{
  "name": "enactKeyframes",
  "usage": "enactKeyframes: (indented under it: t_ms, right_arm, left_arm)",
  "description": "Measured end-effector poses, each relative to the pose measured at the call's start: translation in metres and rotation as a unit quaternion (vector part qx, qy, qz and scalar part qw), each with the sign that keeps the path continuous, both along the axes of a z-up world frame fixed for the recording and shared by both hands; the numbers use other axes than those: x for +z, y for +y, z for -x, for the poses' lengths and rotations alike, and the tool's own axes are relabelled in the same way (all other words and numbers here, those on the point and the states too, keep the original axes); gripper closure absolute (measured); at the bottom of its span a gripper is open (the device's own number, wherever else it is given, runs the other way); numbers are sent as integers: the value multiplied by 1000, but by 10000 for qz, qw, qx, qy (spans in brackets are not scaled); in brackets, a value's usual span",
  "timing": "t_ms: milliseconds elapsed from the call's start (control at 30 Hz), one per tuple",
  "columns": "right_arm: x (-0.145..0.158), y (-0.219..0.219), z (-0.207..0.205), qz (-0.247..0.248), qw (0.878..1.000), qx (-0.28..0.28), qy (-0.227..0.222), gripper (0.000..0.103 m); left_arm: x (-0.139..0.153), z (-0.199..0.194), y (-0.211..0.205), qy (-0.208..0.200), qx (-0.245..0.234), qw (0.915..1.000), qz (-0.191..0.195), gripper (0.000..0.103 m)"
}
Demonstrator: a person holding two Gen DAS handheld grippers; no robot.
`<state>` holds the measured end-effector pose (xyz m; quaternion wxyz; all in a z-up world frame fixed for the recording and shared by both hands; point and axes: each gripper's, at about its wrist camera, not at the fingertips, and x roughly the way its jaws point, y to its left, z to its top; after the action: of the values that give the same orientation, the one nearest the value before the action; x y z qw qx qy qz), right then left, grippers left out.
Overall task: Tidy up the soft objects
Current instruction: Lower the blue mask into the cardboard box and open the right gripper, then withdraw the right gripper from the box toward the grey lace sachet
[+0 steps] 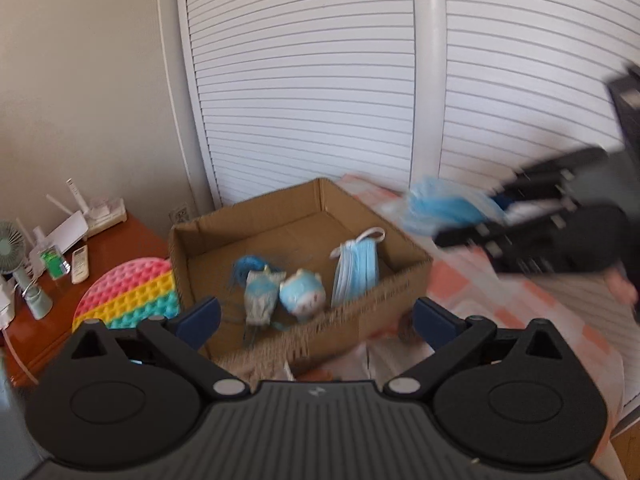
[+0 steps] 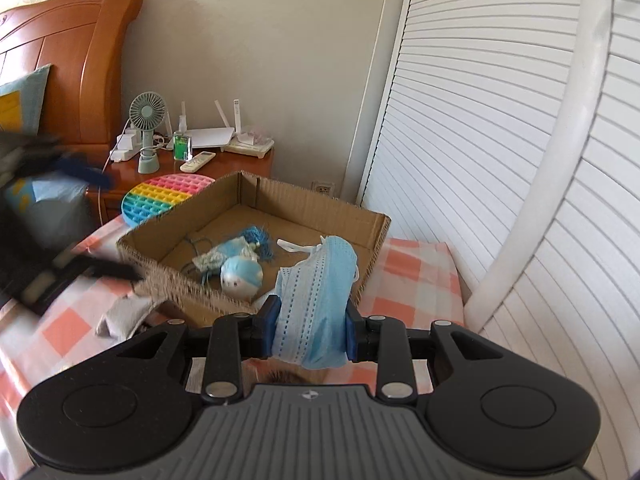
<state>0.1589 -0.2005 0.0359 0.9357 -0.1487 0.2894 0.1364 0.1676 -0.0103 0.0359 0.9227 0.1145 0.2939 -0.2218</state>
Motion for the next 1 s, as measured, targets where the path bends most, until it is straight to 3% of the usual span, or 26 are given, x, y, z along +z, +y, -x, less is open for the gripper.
enactKeyframes:
  t_ms: [233,467,500,533,567,600,633,667,767,1000]
  right_arm:
    - [1,26,-44,151,9998,-19,90,67]
    - [-3,54,-106,279,9992,-133,259,65]
    - [-4,58,-115,301,9991,-164,266,63]
    - [-4,62,-122,333,9989,-207,254,53]
    - [-4,65,-129,345,9988,-249,261,35]
    - [-4,68,-137,339,9986,-292,280,27]
    - [-3,70,-141,325,9986,-326,272,10]
    - [-3,73,-144,327,9986,-366,196,0]
    - [-3,77,-144,334,9987,-395,-4,0]
    - [1,82,-125,330,9987,-376,117,0]
  left_arm:
    - [-14,53,23,2,387,9991,-184,1]
    - [-32,71,46,229,570,9981,-83,1]
    - [-34,73,50,246,593,9979,-44,1]
    - [-35,73,54,272,605,9978,0,1]
    - [-36,75,58,297,640,9975,37,1]
    - [-37,75,61,313,684,9972,55,1]
    - [-38,75,64,313,733,9968,66,1]
    - [-39,75,67,316,791,9963,83,1]
    - [-40,74,75,320,936,9950,135,1]
    - [-38,79,85,291,1012,9940,283,1]
